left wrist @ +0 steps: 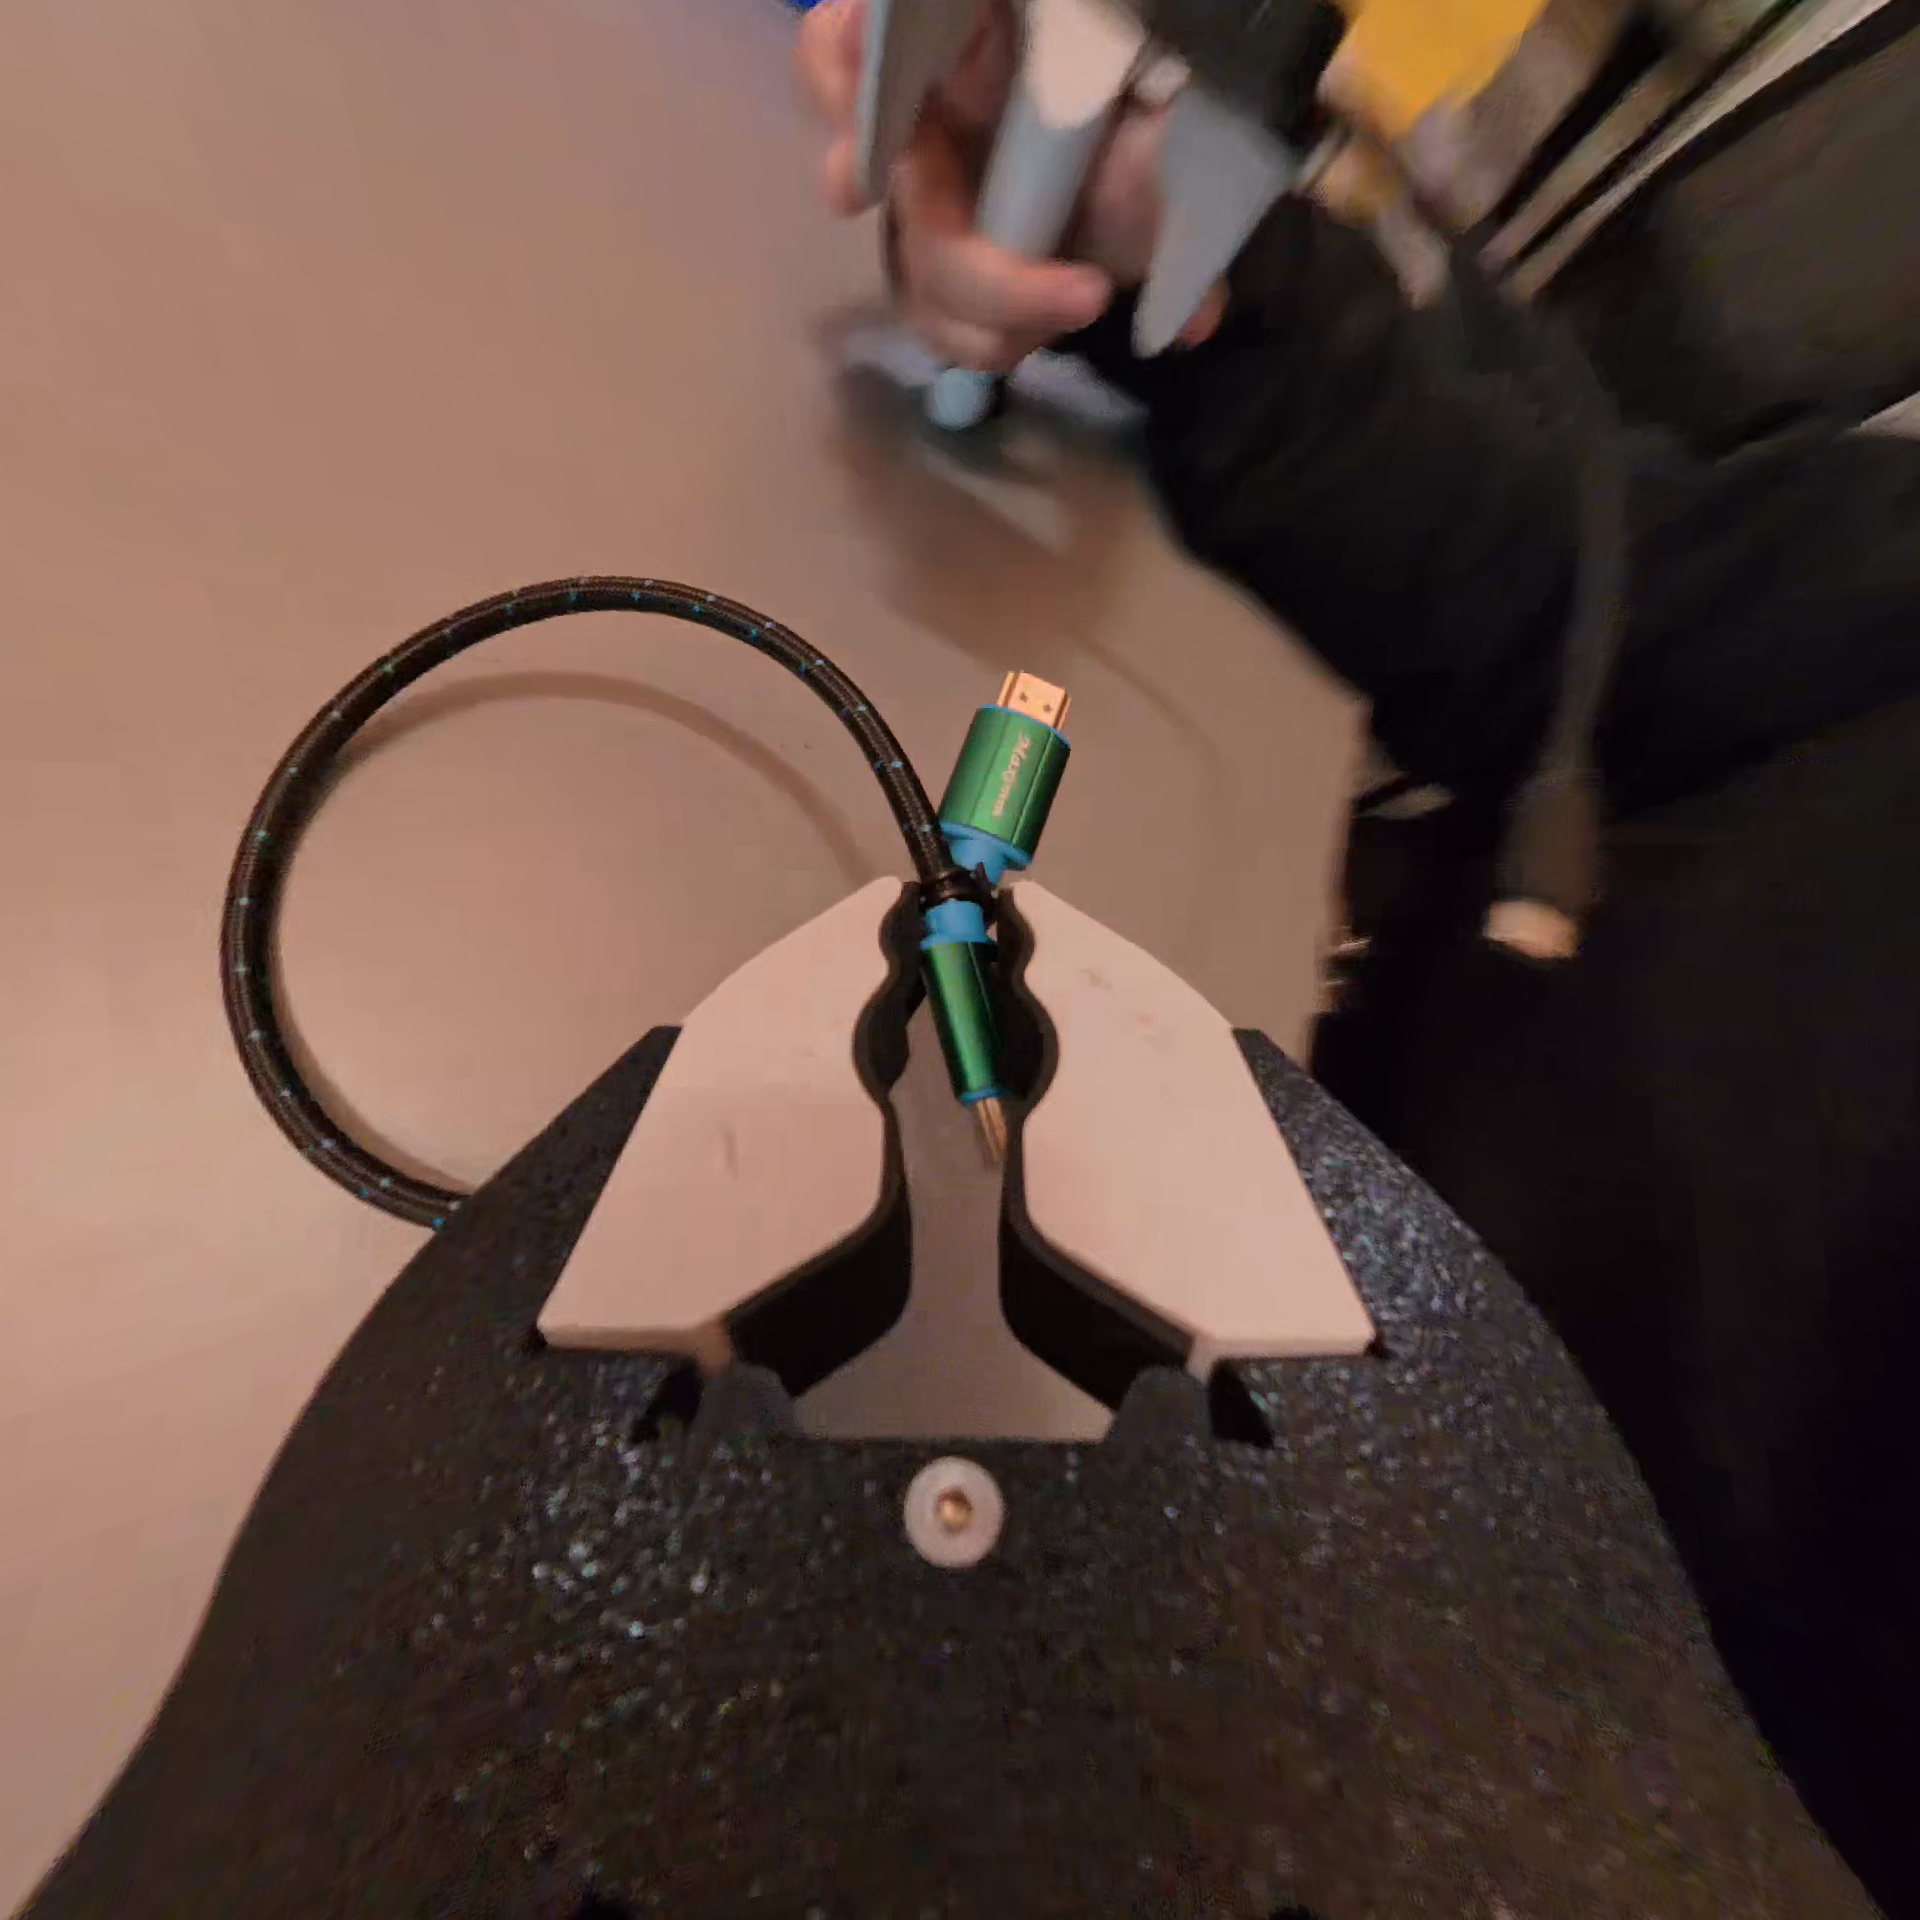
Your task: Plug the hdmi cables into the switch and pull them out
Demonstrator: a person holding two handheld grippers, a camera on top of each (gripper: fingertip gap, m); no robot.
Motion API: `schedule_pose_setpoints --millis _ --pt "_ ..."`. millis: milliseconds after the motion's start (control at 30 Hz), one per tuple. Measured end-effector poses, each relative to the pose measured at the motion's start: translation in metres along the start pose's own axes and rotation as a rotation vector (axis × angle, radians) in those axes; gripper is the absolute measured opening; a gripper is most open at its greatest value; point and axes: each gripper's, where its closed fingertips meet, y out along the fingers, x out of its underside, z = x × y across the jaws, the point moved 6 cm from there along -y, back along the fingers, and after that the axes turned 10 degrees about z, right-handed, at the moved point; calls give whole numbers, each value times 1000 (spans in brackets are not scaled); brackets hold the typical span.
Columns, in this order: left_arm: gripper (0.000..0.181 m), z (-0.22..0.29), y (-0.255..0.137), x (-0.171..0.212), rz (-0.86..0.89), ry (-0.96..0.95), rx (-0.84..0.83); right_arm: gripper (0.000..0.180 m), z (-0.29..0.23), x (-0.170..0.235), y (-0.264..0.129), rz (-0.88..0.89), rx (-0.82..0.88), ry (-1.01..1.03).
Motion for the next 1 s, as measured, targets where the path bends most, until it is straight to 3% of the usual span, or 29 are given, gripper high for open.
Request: schedule_pose_setpoints --millis 167,233,333,533,667,800,933,1000 --pt "14 18 -27 -32 155 -370 460 72 -5 -8 -2 62 -49 40" --pt "14 6 -31 -40 239 -493 550 72 -6 -10 -3 72 -57 44" --pt "14 -33 -28 -41 300 -634 448 72 -6 -10 -2 71 -59 42" --pt "13 -64 -26 -59 365 -624 206 72 -5 -10 -4 71 -38 26" --pt "13 -17 -19 -71 331 -663 512 72 -6 -19 -10 107 -30 8" --pt "14 3 -6 -62 280 -761 677 72 -7 -28 -15 151 -38 10" --pt "14 -49 0 -61 418 -820 420 72 -7 -22 -12 106 -34 7" --pt "14 -74 -4 -66 463 -762 234 72 -8 -20 -10 96 -35 3"
